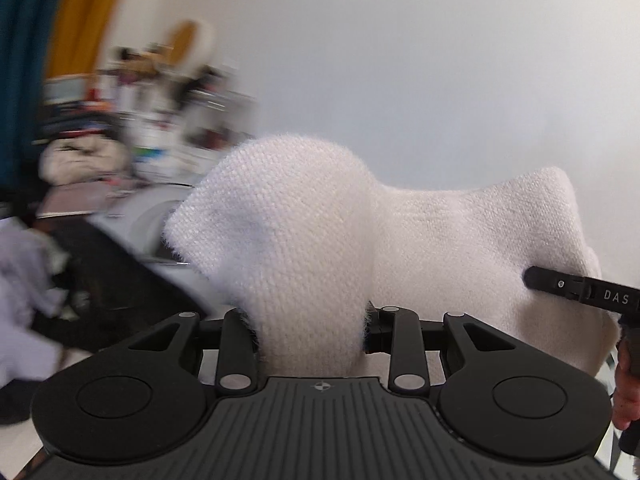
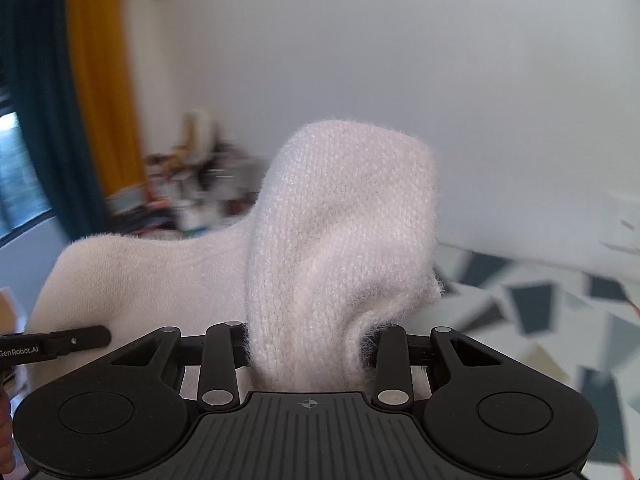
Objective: Fold clothes
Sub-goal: 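Grasp the folded sweater with both grippers and lift it off the board, then carry the held sweater with both grippers over to the mustard chair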
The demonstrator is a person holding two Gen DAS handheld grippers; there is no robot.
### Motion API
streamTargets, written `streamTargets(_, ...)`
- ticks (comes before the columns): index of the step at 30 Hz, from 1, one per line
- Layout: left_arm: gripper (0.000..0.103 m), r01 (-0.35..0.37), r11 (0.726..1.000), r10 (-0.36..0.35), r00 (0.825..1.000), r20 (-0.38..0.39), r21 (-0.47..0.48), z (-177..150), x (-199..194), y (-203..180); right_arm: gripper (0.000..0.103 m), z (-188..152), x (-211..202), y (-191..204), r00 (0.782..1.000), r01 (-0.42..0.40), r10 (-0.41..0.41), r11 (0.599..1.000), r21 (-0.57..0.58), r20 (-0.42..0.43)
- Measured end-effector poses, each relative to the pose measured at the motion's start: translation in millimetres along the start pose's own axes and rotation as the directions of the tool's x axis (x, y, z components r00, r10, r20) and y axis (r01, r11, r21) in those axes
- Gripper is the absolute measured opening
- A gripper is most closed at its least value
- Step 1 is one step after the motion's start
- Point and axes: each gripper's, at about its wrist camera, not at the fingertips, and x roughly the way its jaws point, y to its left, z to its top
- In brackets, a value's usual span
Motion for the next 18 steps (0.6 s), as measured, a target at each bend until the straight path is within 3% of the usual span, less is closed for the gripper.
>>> streamTargets(3,0.033,-0.107,0.991,0.11,0.993,0.038,-0.076,-5.2,-55.4,44.9,0.031,9.9,6.0,48.7,0.992,-0.122,0.121,0.992,-0.04,-0.022)
streamTargets(7,0.033,-0.253,0.954,0.263,0.964,0.042,-0.162,-22.3,-121.8,101.0,0.031,5.0,21.8,122.3,0.959,-0.274,0.264,0.956,-0.108,-0.101)
streamTargets(13,0.033,-0.425,0.857,0.437,0.899,-0.025,-0.292,-56.3,-192.7,199.4,0.031,-31.0,52.2,242.6,0.872,-0.458,0.415,0.878,-0.138,-0.26)
streamTargets(18,0.033,-0.515,0.783,0.53,0.846,-0.059,-0.349,-76.7,-240.8,292.7,0.031,-75.6,67.9,371.0,0.788,-0.572,0.487,0.805,-0.155,-0.378)
